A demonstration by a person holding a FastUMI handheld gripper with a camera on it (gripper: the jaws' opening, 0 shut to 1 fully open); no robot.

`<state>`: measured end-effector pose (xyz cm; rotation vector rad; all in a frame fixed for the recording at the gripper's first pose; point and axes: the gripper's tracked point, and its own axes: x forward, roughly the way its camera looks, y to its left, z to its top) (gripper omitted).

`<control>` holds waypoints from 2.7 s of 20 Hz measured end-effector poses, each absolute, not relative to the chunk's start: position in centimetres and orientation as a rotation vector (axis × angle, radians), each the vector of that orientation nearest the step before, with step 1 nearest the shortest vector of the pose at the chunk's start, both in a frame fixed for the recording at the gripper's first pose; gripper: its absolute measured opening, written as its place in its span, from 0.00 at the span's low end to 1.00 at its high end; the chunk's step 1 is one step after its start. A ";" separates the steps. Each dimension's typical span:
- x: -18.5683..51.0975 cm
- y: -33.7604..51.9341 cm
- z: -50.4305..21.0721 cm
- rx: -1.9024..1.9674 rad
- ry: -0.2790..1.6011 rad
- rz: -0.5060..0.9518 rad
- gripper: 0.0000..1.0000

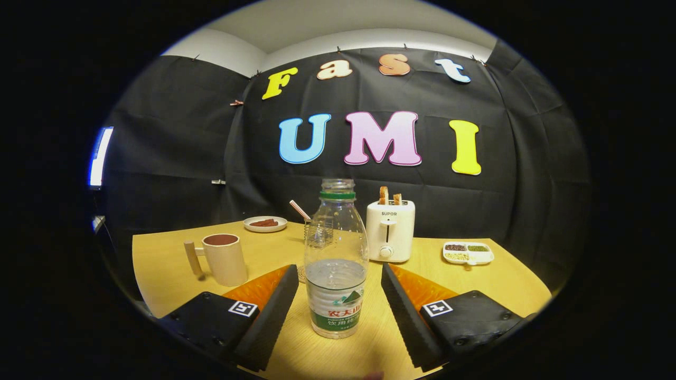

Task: Take the bottle from table, then pour the juice into the cup, finally place the bottle on the coaster

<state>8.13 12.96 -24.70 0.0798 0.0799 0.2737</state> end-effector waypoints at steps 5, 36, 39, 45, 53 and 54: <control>10.2 13.8 -26.4 0.083 0.100 0.271 0.95; 12.5 22.3 -19.8 -0.922 0.185 0.223 0.67; 12.7 23.8 -20.6 -1.021 0.191 0.227 0.67; 13.2 25.1 -21.5 -1.207 0.202 0.249 0.67; 13.5 24.9 -22.8 -1.396 0.259 0.263 0.67; 13.6 24.9 -22.9 -1.409 0.261 0.269 0.67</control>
